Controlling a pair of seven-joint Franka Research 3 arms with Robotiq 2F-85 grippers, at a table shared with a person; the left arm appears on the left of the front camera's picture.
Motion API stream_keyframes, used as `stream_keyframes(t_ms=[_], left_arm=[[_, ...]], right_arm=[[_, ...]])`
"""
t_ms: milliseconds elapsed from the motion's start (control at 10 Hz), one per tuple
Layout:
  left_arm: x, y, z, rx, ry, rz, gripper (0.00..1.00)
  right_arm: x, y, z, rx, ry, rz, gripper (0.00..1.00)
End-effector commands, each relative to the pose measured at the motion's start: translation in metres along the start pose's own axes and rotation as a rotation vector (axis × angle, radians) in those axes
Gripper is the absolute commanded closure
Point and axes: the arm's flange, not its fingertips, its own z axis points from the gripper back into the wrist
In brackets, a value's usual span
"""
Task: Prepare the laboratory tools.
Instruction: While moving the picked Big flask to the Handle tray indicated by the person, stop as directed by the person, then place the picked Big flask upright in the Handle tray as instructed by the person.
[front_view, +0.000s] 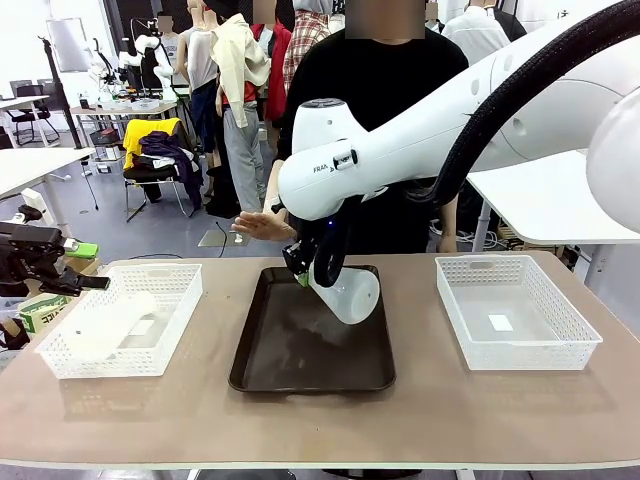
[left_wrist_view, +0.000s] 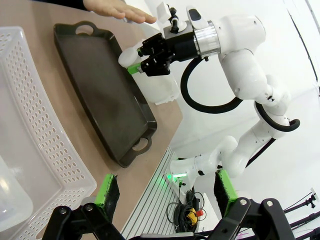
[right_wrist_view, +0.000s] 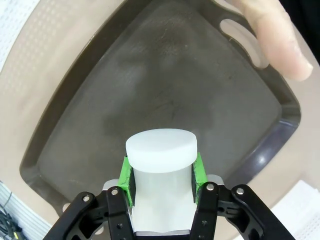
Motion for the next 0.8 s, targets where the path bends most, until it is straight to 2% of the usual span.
stream_keyframes(t_ms=[0, 700], left_arm=[[0.0013, -0.0016, 0.0006, -0.010, -0.010, -0.004, 0.00], [0.0013, -0.0016, 0.0006, -0.010, -0.010, -0.004, 0.00]], right_arm=[[0.0006, 0.0008, -0.0004, -0.009, -0.004, 0.006, 1.00], [0.0006, 0.0008, -0.0004, -0.009, -0.004, 0.006, 1.00]])
